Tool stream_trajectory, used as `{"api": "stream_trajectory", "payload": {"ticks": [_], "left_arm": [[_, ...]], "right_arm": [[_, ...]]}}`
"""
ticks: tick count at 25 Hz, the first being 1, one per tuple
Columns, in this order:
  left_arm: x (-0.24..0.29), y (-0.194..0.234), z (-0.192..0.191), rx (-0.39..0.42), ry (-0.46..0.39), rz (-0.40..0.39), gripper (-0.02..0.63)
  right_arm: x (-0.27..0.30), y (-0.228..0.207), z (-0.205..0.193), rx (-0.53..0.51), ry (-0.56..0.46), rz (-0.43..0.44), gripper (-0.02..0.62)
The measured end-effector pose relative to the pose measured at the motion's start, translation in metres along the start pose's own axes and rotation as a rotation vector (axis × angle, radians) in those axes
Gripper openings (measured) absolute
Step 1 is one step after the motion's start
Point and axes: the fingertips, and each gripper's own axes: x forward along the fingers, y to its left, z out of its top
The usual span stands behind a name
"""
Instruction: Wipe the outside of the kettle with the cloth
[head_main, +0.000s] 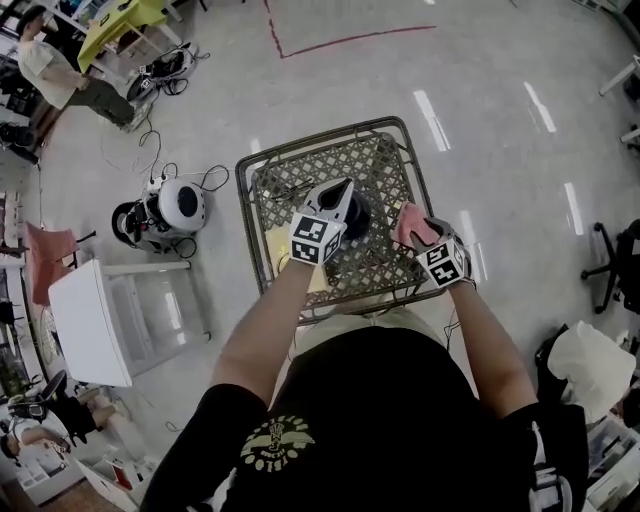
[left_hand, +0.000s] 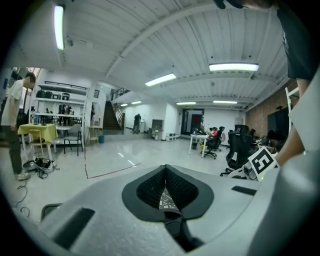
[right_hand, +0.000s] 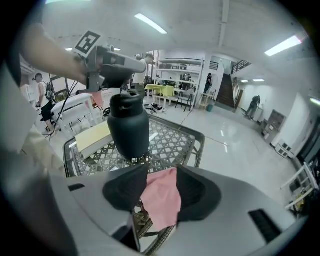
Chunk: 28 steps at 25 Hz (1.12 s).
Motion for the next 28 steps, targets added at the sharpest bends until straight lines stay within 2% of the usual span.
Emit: {"api": "stream_trajectory", "payload": {"ticks": [3,6,8,10,15,19,21,24,28], "left_arm": [[-0.023,-0.002,0.008,-0.035,-0.026,0.031,0.005],[-0.051,0.003,0.016,-0.071,-0.069,0.099,0.005],[-0.07,0.011,0.021,-0.087,-0.103,0.171,0.005],[-0.089,0.017,0.025,-0.112,-0.141,0.232,0.005],[-0.135,0.011,0.035,-0.155,-0.222,0.302,0.005],[-0.18,0.009,0.056,-0.132,-0.31,0.422,0.005],[-0.199,0.009,0.064,-0.135,-0.342,0.457,0.005],[-0.216,0.01,0.066,-0.132,-0.329,0.463,0.005],[-0.232,-0.001,0.082,-0.075,-0.31,0.447,0.005]], "right_arm": [[-0.024,-0.005,0.014,0.014,-0.058,-0.024,0.155],[-0.045,-0.009,0.029,0.052,-0.14,-0.059,0.048],[-0.055,-0.012,0.038,0.079,-0.192,-0.075,0.018],[-0.062,-0.014,0.047,0.098,-0.237,-0.077,0.011],[-0.084,-0.005,0.068,0.155,-0.327,-0.052,0.011],[-0.103,-0.004,0.091,0.159,-0.383,-0.031,0.011],[-0.114,-0.004,0.104,0.155,-0.411,-0.03,0.011],[-0.127,-0.002,0.125,0.144,-0.457,-0.033,0.011],[-0.151,-0.001,0.159,0.125,-0.514,-0.029,0.011]]}}
